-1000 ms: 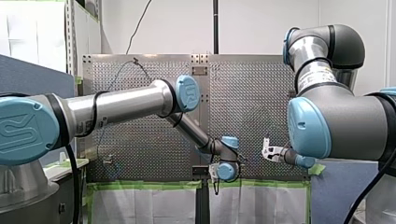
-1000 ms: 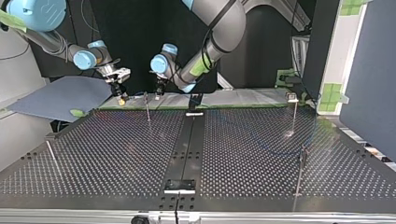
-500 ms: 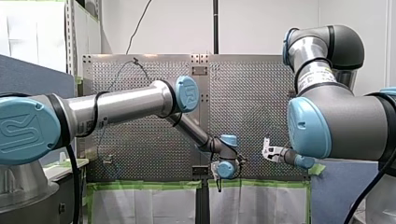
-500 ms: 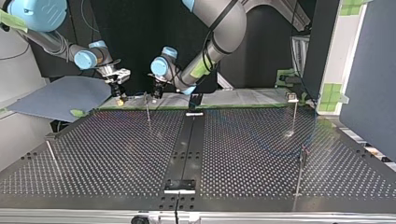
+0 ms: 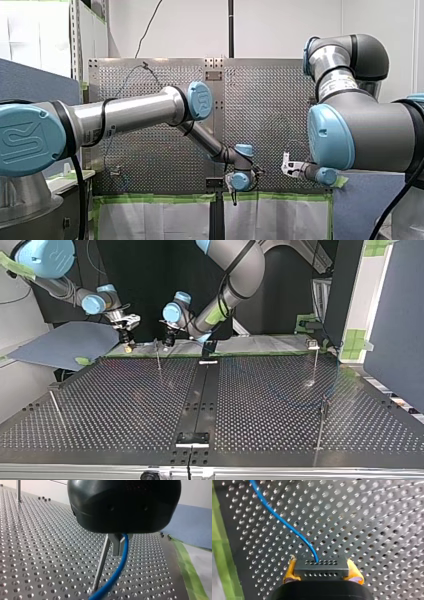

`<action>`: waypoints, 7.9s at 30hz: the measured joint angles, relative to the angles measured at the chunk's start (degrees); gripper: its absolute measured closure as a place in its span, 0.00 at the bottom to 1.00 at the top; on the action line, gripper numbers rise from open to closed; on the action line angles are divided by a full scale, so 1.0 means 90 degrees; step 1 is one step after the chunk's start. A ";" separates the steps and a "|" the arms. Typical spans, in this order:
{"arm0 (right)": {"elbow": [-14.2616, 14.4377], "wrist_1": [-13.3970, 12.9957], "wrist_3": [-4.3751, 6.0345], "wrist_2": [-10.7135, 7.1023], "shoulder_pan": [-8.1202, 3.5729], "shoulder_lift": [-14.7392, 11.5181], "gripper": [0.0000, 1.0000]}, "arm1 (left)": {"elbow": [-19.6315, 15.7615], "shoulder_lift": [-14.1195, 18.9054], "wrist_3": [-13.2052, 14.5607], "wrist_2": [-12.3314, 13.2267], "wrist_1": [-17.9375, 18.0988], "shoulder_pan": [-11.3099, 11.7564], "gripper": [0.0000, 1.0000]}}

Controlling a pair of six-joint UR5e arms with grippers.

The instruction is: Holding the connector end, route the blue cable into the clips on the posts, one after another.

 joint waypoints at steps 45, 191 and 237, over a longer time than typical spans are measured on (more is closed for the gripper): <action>-0.0885 0.0776 -0.0280 0.0083 0.0053 0.0133 1.00 | 0.0262 0.0005 0.0166 0.0288 -0.0092 0.0407 0.00; -0.0882 0.0749 -0.0068 -0.0042 0.0076 0.0198 1.00 | -0.3301 0.2718 0.0733 -0.0777 0.0962 -0.0342 0.00; -0.0882 0.0742 -0.0072 -0.0222 0.0067 0.0252 1.00 | -0.5968 0.5385 0.0132 -0.1105 0.0880 -0.0305 0.00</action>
